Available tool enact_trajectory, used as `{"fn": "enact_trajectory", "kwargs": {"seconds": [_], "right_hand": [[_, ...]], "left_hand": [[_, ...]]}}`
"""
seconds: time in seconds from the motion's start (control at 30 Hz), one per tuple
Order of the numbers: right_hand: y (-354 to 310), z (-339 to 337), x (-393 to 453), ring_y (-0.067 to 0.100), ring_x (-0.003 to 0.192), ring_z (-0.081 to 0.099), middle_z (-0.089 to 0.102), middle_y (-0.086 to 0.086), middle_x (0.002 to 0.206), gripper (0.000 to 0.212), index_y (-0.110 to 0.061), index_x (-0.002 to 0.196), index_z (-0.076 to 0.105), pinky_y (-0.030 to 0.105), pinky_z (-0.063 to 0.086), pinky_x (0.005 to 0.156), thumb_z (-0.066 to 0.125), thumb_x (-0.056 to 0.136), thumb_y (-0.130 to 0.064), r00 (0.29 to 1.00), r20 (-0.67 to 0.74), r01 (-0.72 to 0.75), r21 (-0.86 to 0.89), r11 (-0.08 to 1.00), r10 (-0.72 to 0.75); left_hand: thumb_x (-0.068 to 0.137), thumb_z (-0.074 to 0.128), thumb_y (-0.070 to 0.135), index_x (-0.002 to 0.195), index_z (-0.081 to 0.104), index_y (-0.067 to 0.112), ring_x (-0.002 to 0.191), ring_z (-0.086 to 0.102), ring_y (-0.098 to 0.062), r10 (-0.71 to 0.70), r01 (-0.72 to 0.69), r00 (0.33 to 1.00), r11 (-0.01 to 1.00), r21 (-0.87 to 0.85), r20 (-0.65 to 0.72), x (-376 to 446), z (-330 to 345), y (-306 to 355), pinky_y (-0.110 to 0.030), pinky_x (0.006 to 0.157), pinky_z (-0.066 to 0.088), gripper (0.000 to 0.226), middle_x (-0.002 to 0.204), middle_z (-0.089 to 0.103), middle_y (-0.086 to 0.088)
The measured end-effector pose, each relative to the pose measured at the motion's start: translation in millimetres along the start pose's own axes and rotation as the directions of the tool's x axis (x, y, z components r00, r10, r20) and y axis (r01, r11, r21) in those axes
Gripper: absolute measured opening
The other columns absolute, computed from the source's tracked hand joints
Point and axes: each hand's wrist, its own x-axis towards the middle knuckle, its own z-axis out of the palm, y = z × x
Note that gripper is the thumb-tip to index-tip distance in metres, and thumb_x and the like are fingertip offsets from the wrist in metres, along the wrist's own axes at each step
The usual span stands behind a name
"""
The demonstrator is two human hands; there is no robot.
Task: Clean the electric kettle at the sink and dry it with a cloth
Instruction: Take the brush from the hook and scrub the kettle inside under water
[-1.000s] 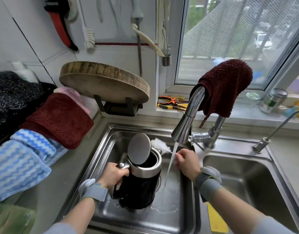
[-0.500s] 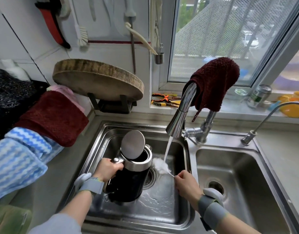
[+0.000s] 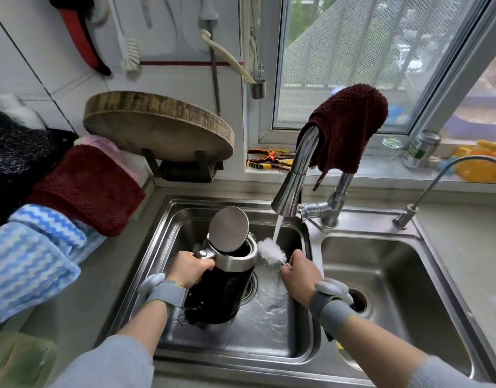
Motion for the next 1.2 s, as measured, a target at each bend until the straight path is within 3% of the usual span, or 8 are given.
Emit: {"fn": "enact_trajectory", "kwargs": {"seconds": [0.33,0.43,0.53,0.63,0.77,0.93,1.07,1.2], "right_hand": [[-15,-9,24,0.028,0.076,0.046,0.057,0.013,0.091,0.017,-0.009,0.090,0.036,0.032,0.037,0.068,0.047,0.091,-0.022,0.998,0.052,0.051,-0.132,0.990,-0.044],[11,-11,25,0.027,0.074,0.050,0.057,0.018,0.092,0.005,-0.008,0.096,0.036,0.040,0.045,0.068,0.038,0.092,-0.007,0.992,0.120,0.020,0.125,0.992,-0.036],[28,-14,29,0.020,0.050,0.051,0.051,0.013,0.085,0.024,-0.014,0.106,0.036,0.028,0.043,0.046,0.028,0.094,0.005,0.984,0.158,-0.006,0.469,0.883,-0.077],[33,-12,44,0.017,0.047,0.053,0.044,0.015,0.090,0.043,-0.011,0.110,0.042,0.021,0.045,0.043,0.020,0.088,0.019,0.975,0.217,-0.096,0.619,0.779,-0.053],[28,6,60,0.016,0.063,0.053,0.050,0.009,0.078,0.042,-0.003,0.102,0.053,0.015,0.046,0.051,0.023,0.086,0.022,0.966,0.254,-0.124,0.635,0.763,-0.055],[31,15,72,0.017,0.075,0.055,0.064,0.011,0.089,0.062,-0.018,0.099,0.067,0.028,0.044,0.068,0.026,0.074,0.021,0.965,0.217,-0.019,0.624,0.781,-0.150],[33,7,73,0.008,0.051,0.046,0.060,-0.005,0.058,0.055,-0.019,0.097,0.067,0.017,0.036,0.048,0.031,0.076,0.017,0.964,0.217,-0.010,0.605,0.796,-0.153],[36,2,71,0.018,0.064,0.047,0.059,0.006,0.068,0.059,-0.026,0.087,0.070,0.024,0.034,0.055,0.029,0.077,0.015,0.961,0.234,-0.045,0.661,0.749,-0.149]], "left_hand": [[0.030,0.060,0.043,0.040,0.052,0.011,0.045,0.049,-0.023,0.032,-0.031,0.999,0.999,0.029,-0.006,9,1,-5,-0.031,0.054,0.039,0.035,0.038,0.052,-0.005],[0.032,0.061,0.039,0.036,0.051,0.011,0.043,0.047,-0.023,0.032,-0.032,0.999,0.999,0.023,0.013,11,2,-3,-0.030,0.052,0.038,0.031,0.038,0.050,-0.004],[0.039,0.063,0.026,0.031,0.045,0.013,0.039,0.038,-0.020,0.074,-0.072,0.994,0.997,-0.025,0.078,5,5,3,-0.024,0.046,0.030,0.024,0.036,0.041,-0.002],[0.043,0.062,0.019,0.030,0.041,0.014,0.036,0.030,-0.015,0.128,-0.117,0.982,0.989,-0.085,0.137,4,6,7,-0.023,0.045,0.022,0.025,0.035,0.034,0.004],[0.051,0.060,0.008,0.032,0.035,0.018,0.031,0.024,-0.011,0.188,-0.146,0.957,0.970,-0.192,0.222,5,12,18,-0.020,0.041,0.019,0.033,0.035,0.029,0.003],[0.054,0.057,0.002,0.041,0.033,0.018,0.032,0.023,-0.011,0.233,-0.152,0.941,0.939,-0.308,0.246,4,20,28,-0.016,0.036,0.020,0.031,0.037,0.026,0.002],[0.055,0.056,0.001,0.036,0.035,0.021,0.030,0.024,-0.012,0.247,-0.160,0.930,0.938,-0.308,0.271,8,25,33,-0.017,0.035,0.021,0.035,0.035,0.028,0.001],[0.056,0.055,0.000,0.038,0.035,0.016,0.032,0.028,-0.014,0.299,-0.205,0.899,0.933,-0.295,0.320,14,27,31,-0.019,0.037,0.027,0.031,0.034,0.031,-0.001]]}}
